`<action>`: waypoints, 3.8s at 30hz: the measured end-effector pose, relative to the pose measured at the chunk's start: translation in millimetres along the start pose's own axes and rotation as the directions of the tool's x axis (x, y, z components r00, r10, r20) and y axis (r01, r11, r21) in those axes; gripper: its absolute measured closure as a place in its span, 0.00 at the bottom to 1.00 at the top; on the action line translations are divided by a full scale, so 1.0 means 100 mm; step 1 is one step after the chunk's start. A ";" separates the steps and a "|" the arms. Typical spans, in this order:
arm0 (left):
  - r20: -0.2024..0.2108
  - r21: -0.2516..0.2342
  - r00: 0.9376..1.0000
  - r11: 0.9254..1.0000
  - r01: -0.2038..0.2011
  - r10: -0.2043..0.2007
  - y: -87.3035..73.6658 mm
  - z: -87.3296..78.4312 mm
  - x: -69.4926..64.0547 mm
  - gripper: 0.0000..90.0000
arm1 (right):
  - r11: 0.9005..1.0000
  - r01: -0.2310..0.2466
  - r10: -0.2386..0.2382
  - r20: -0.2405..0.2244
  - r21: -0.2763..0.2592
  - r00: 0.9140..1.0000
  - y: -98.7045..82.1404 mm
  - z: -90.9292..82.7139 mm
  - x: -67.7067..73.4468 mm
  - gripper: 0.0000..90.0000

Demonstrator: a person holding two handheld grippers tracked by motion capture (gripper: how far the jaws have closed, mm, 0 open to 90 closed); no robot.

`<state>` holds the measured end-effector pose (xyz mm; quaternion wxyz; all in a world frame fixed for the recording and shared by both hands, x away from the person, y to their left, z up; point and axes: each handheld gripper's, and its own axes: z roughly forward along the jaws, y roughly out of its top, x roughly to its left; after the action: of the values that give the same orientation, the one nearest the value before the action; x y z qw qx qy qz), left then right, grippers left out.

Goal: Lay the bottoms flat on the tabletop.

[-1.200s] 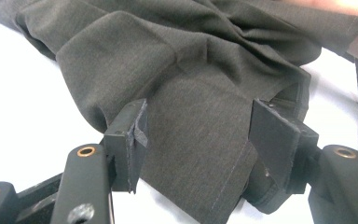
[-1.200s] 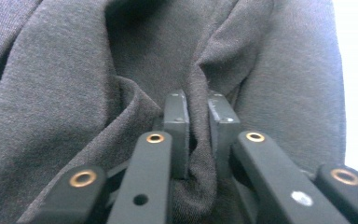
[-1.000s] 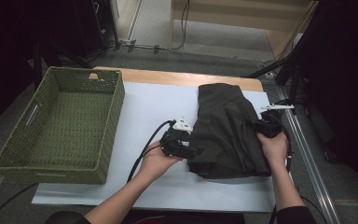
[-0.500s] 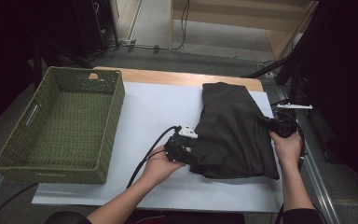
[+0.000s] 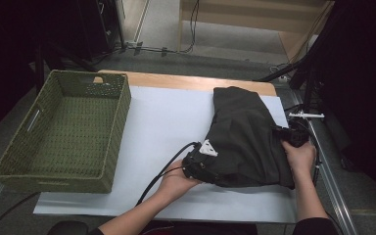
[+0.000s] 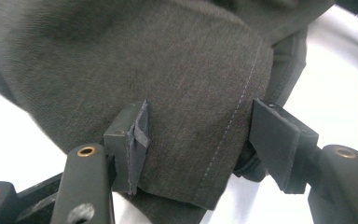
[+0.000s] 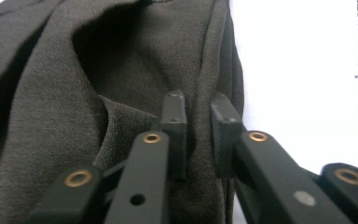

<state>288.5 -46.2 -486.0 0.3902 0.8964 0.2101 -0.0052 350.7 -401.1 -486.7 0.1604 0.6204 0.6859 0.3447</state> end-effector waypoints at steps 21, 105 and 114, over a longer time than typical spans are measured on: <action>0.063 -0.003 0.998 1.000 0.029 -0.029 0.02 -0.11 0.03 0.97 | 0.991 0.085 -0.088 -0.030 -0.103 0.996 -0.19 -0.68 0.44 0.63; 0.024 -0.056 0.986 0.984 0.169 -0.168 -0.05 -0.49 0.41 0.43 | 0.975 0.203 -0.217 -0.180 -0.095 0.959 -0.99 -1.00 1.15 0.62; 0.020 -0.047 0.987 0.986 0.161 -0.161 -0.05 -0.48 0.40 0.44 | 0.979 0.184 -0.191 -0.088 -0.088 0.978 -1.01 -0.98 0.94 0.56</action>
<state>315.4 5.3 -463.3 0.4118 0.8667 0.2787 -0.0391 196.1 -337.0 -465.3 0.1835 0.5287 0.7341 0.3846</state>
